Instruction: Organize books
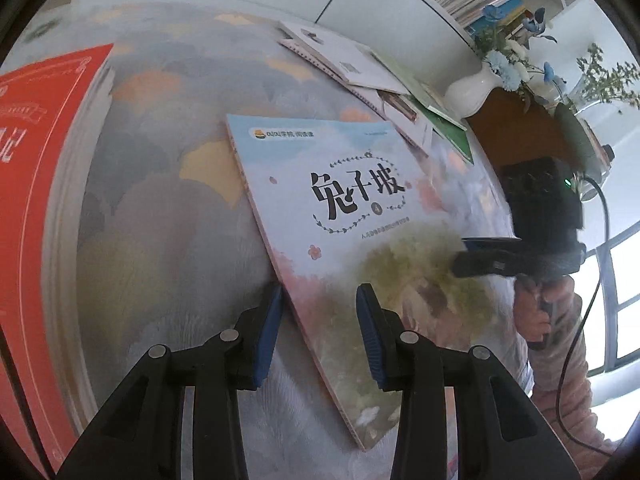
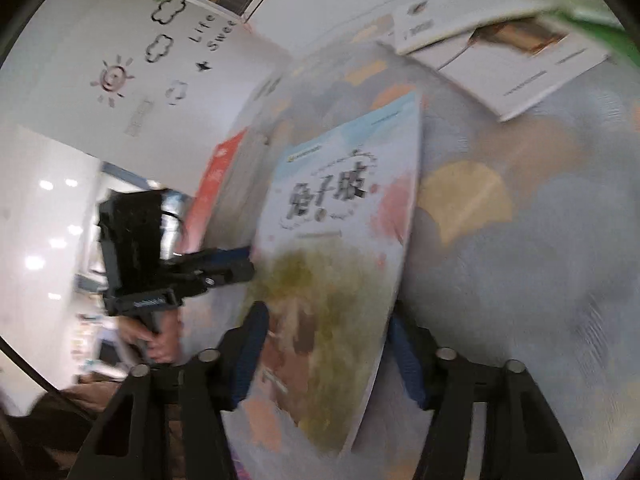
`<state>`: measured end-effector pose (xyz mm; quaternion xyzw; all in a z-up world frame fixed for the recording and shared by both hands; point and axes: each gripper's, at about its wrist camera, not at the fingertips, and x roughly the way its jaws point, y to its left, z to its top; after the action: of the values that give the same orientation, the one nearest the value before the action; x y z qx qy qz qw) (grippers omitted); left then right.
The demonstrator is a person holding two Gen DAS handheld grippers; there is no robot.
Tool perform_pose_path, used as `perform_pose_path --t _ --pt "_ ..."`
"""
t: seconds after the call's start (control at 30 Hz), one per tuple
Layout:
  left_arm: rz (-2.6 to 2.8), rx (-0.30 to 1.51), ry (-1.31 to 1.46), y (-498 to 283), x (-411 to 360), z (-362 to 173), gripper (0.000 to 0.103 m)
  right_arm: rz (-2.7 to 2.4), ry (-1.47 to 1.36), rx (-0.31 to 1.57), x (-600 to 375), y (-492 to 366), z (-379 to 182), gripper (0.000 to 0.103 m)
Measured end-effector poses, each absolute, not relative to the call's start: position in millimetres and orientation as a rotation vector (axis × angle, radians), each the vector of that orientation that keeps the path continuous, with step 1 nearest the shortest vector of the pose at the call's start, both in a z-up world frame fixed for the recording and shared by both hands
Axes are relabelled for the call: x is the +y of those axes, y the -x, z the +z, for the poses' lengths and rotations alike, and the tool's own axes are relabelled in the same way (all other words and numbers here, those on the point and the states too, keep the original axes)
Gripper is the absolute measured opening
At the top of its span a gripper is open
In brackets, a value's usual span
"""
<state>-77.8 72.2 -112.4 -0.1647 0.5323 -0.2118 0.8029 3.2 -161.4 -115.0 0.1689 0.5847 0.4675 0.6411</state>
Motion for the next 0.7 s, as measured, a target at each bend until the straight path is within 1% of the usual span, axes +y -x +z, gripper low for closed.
perform_pose_path --t 0.03,0.07,0.1,0.27,0.33,0.4,0.47,0.5,0.53,0.6,0.7 --pt "-0.430 1.138 0.344 77 70 -112 0.032 1.061 -0.385 1.345 -163 -3 -116 0.029" --pt "-0.406 1.133 0.322 76 68 -111 0.025 1.060 -0.401 1.357 -160 -8 -120 0.022" --pt "-0.386 1.126 0.285 75 65 -110 0.022 1.066 -0.420 1.367 -158 -14 -120 0.022" --pt "-0.380 1.107 0.241 66 61 -110 0.022 1.059 -0.459 1.409 -169 -15 -120 0.021" --pt "-0.391 1.105 0.249 66 65 -111 0.022 1.013 -0.460 1.454 -172 -11 -118 0.022" --pt "-0.399 1.106 0.262 66 67 -112 0.022 0.956 -0.446 1.500 -185 -9 -111 0.023" --pt "-0.408 1.117 0.295 64 71 -113 0.022 0.936 -0.369 1.474 -195 -5 -104 0.022" --pt "-0.421 1.128 0.328 61 73 -114 0.022 0.935 -0.356 1.459 -196 -2 -105 0.020" --pt "-0.436 1.138 0.376 58 77 -115 0.022 0.925 -0.370 1.449 -196 -1 -108 0.014" --pt "-0.459 1.160 0.463 53 86 -119 0.022 0.941 -0.422 1.430 -202 0 -113 0.013" --pt "-0.482 1.167 0.536 49 89 -124 0.022 0.980 -0.531 1.408 -216 0 -126 0.006"
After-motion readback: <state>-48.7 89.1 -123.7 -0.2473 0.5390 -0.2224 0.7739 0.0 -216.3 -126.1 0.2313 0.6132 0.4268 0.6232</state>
